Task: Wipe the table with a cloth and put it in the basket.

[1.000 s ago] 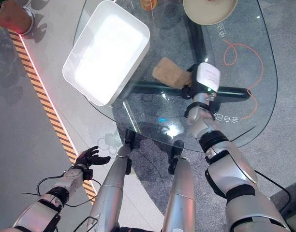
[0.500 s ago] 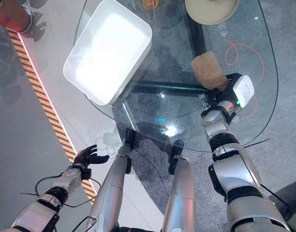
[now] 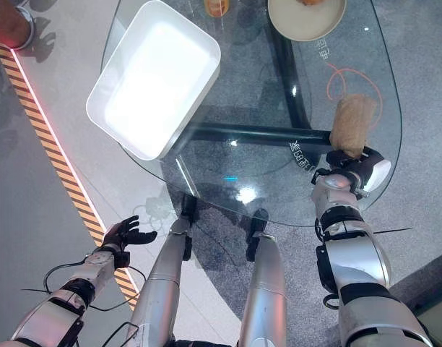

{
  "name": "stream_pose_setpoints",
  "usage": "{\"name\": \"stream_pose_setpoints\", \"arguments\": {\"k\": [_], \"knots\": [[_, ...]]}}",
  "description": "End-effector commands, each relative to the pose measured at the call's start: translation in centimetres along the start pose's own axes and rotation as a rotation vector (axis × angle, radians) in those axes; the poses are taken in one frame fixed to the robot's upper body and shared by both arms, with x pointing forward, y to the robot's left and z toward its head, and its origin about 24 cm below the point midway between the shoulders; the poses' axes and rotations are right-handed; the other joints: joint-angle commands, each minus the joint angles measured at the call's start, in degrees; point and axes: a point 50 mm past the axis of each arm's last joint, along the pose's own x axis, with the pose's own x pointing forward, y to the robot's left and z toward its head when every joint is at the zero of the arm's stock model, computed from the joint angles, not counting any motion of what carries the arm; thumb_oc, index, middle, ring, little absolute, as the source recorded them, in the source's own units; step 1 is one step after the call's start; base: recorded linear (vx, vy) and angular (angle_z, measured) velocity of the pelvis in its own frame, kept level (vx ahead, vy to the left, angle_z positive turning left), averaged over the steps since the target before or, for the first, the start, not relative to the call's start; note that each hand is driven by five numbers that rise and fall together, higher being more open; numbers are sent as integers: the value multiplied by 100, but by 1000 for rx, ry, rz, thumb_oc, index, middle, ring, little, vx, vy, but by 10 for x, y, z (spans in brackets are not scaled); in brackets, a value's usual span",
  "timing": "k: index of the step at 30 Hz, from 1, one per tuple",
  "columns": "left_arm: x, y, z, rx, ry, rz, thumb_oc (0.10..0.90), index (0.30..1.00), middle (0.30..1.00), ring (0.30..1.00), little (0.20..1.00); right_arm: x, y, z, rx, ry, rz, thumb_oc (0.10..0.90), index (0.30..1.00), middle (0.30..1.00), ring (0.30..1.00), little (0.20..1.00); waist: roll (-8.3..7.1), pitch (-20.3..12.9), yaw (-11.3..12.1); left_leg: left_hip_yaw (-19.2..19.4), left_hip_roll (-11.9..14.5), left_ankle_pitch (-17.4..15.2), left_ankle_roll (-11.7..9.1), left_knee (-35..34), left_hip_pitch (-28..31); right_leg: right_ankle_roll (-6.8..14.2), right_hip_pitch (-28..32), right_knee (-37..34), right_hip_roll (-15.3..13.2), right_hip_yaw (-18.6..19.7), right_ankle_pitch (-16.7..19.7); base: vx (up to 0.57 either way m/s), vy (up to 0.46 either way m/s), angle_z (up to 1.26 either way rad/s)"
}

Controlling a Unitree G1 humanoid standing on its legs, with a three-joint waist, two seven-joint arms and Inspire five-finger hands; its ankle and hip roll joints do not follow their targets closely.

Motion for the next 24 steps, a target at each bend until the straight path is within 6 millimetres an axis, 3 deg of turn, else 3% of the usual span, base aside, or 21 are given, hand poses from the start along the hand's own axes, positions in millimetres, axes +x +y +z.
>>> {"name": "stream_pose_setpoints", "arguments": {"k": [1,10,17,19,24], "knots": [[-6,24,-27,-22,74,77,800,900,900,900,900,28,-60,-11,-11,13,-203,100,300,300,300,200,40,-130,4,602,-381,-839,632,518,210,-48,48,-587,584,26,566,-6,-1,-6],[-5,21,-25,-22,70,77,800,900,900,900,900,22,-42,8,-51,-125,-114,100,300,300,300,200,47,-130,11,580,-396,-819,620,488,210,-36,54,-621,600,38,572,-1,0,-1],[-4,20,-23,-18,64,69,800,900,900,900,900,3,-7,44,-184,-381,51,100,300,300,300,200,43,-130,31,571,-410,-807,602,505,197,-52,47,-602,588,22,555,0,0,0],[-4,18,-22,-18,62,66,800,900,900,900,900,-10,11,58,-249,-488,154,100,300,300,300,200,34,-130,47,565,-414,-802,591,500,215,-62,66,-589,590,16,525,0,0,0],[-4,17,-21,-4,60,57,800,900,900,900,900,-26,33,65,-343,-585,307,100,300,300,300,200,29,-130,91,547,-429,-788,591,475,248,-77,113,-579,567,-39,486,0,0,0]]}}
